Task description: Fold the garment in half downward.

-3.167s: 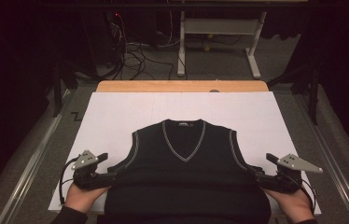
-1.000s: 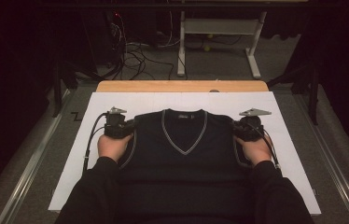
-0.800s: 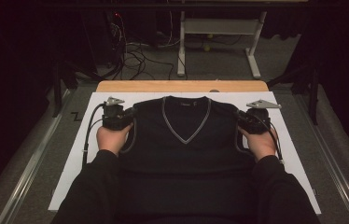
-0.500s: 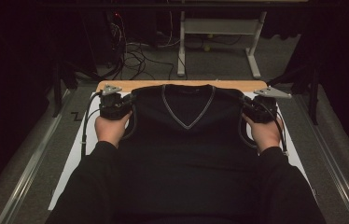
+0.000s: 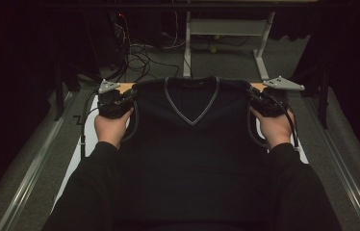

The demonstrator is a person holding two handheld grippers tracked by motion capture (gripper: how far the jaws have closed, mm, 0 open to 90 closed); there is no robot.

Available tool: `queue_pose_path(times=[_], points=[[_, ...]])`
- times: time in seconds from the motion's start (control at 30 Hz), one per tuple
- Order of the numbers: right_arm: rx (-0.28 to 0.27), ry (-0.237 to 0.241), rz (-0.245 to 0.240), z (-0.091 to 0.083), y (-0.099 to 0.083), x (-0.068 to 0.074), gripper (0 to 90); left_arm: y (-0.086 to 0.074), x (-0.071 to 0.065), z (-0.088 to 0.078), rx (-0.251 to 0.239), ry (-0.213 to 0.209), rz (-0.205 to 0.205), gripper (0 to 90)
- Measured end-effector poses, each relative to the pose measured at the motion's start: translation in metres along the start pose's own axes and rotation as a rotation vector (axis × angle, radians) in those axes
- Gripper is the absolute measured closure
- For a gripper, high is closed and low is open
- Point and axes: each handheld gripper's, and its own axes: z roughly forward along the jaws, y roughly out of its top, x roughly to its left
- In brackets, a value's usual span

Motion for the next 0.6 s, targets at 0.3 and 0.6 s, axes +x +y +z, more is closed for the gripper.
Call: queue_pose_path(times=[0.3, 0.6], points=[[-0.009, 0.05, -0.033, -0.022, -0.028, 0.01, 78.9, -0.035, 0.001, -0.021, 0.006, -0.079, 0.006, 72.9], [-0.014, 0.136, -0.067, -0.053, -0.081, 0.027, 78.8, -0.092, -0.01, -0.05, 0.045, -0.17, 0.046, 72.8]])
